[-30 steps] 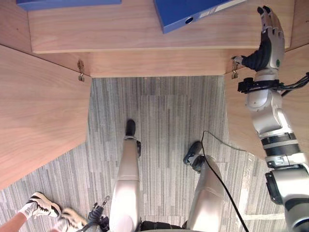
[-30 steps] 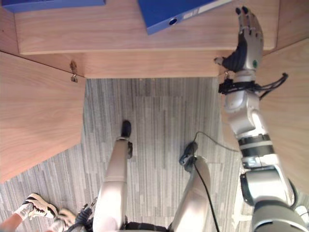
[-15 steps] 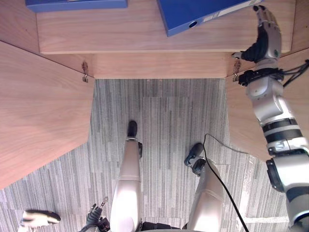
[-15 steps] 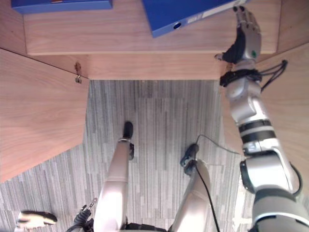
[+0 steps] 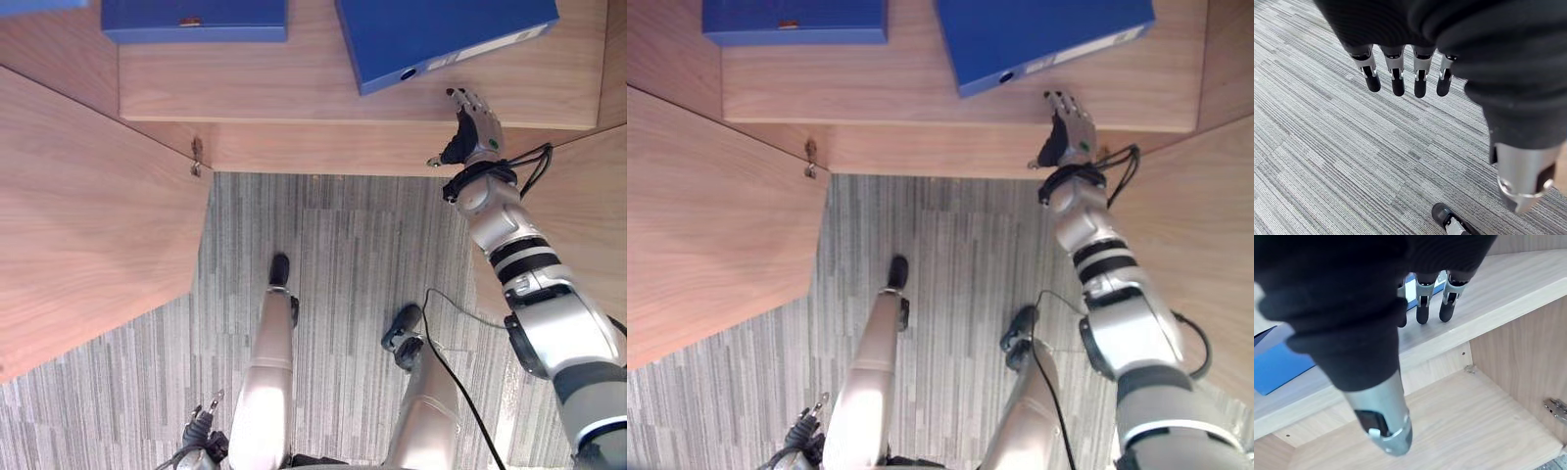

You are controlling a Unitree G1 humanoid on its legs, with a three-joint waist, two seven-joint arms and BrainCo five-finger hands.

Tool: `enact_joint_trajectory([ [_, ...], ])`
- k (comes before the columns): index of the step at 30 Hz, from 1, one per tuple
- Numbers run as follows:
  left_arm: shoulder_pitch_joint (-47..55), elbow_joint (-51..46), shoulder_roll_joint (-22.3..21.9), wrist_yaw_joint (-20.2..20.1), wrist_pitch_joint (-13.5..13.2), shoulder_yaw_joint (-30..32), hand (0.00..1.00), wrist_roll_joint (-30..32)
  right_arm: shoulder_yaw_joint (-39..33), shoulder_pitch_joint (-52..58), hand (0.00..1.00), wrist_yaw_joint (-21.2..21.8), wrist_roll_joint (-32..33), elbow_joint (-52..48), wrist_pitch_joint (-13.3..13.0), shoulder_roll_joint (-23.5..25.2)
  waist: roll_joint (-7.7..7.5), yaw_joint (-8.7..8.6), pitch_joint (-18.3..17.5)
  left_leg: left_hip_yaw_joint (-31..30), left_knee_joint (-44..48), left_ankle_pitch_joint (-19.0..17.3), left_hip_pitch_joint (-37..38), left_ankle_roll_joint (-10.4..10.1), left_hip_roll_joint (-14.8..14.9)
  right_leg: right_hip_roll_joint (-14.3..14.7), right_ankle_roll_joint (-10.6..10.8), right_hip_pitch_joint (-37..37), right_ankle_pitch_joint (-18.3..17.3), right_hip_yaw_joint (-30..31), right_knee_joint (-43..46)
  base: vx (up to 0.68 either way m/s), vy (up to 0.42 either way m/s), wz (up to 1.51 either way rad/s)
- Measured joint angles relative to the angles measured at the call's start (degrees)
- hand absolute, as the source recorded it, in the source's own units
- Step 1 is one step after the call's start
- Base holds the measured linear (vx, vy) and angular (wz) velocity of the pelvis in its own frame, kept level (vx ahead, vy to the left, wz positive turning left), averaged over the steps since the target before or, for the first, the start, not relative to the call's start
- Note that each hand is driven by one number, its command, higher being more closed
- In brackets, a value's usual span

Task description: Walk over to the cabinet, pick up the folder, carry it to the office cabinet, place the folder inside the office cabinet, then close the office cabinet door

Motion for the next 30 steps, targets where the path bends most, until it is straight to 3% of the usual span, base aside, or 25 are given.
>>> enact_joint_trajectory([
  [4,-0.33,1.07,-0.13,0.18,0.01,-2.28,0.0,-1.33,0.05,-0.35,0.0,-0.01,-0.78,2.3,0.18,0.25,0.87,1.02,-0.74,-0.27,-0.29,0.16,0.24,-0.11,-0.04,0.31,-0.07,0.29,0.07,-0.18,-0.21,0.0,0.0,0.0],
  [14,-1.66,1.65,-0.5,0.93,0.04,-6.14,0.0,-1.35,2.87,-3.89,0.0,-0.02,-7.97,8.45,3.44,-0.03,3.4,4.23,-2.8,-1.07,-4.97,2.84,1.29,-1.06,0.05,1.2,-0.76,1.01,1.31,-1.42,-3.03,0.01,0.002,0.02],
  [21,-2.12,0.89,-2.28,0.93,0.15,-3.5,0.0,-1.31,8.6,-11.48,0.0,2.56,2.39,10.65,3.32,-2.48,4.57,6.8,-2.57,-1.69,-7.11,4.59,0.89,-1.07,-0.38,0.51,-0.91,-0.13,1.27,-2.07,-2.3,0.02,0.012,0.08],
  [25,-2.17,-1.12,-3.83,0.85,0.2,-1.48,0.0,-1.12,12.35,-15.52,0.0,4.92,2.89,10.4,2.82,-3.5,6.07,7.01,-2.61,-2.21,-7.54,5.2,-0.23,-1.05,-0.9,0.22,-0.99,-1.04,1.05,-2.77,-1.75,0.03,0.018,0.09],
  [30,-2.4,-2.58,-3.8,0.61,0.25,-0.73,0.0,0.74,16.1,-18.49,0.0,8.43,7.12,10.06,2.18,-3.65,6.1,7.47,-2.52,-2.71,-8.21,5.63,-0.33,-1.09,-0.87,-0.3,-1.35,-1.04,0.55,-3.51,-1.09,0.03,0.02,0.08],
])
